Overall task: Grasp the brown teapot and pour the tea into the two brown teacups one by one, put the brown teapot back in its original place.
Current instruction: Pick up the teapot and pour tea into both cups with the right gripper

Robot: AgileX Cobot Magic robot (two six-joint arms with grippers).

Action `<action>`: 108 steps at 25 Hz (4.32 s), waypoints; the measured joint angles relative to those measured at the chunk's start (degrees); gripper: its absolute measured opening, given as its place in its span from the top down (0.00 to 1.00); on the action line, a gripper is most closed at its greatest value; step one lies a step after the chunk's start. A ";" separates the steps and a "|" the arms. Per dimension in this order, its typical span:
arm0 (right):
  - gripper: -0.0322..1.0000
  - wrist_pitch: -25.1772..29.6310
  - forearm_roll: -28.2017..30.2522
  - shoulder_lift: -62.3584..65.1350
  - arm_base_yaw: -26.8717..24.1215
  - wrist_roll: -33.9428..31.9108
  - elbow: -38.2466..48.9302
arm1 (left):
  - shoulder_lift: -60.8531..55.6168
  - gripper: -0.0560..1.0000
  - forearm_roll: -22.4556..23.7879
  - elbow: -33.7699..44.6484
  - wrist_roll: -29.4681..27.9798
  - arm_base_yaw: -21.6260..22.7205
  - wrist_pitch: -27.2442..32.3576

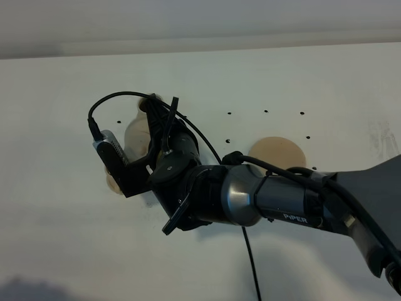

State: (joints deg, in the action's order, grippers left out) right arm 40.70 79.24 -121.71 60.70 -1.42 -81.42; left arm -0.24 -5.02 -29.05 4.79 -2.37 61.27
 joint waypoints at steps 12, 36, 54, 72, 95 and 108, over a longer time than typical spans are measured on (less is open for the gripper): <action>0.88 -0.12 1.84 0.00 0.05 1.08 -1.15 | 0.00 0.61 0.00 0.00 0.00 0.00 0.00; 0.88 -0.46 2.42 0.00 0.05 7.67 -1.15 | 0.00 0.61 0.00 0.00 0.00 0.00 0.00; 0.88 -0.97 2.42 0.00 -0.11 9.83 -1.71 | 0.00 0.61 0.00 0.00 0.00 0.00 0.00; 0.88 -1.25 2.87 0.00 -0.11 13.01 -2.31 | 0.00 0.61 0.00 0.00 0.00 0.00 0.00; 0.88 -1.32 3.28 0.00 -0.11 15.47 -2.31 | 0.00 0.61 0.00 0.00 0.00 0.00 0.00; 0.88 -1.27 3.54 0.00 -0.11 15.59 -2.89 | 0.00 0.61 0.00 0.00 0.00 0.00 0.00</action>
State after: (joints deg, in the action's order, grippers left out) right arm 39.43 82.79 -121.71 60.59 14.17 -84.31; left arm -0.24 -5.02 -29.05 4.79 -2.37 61.27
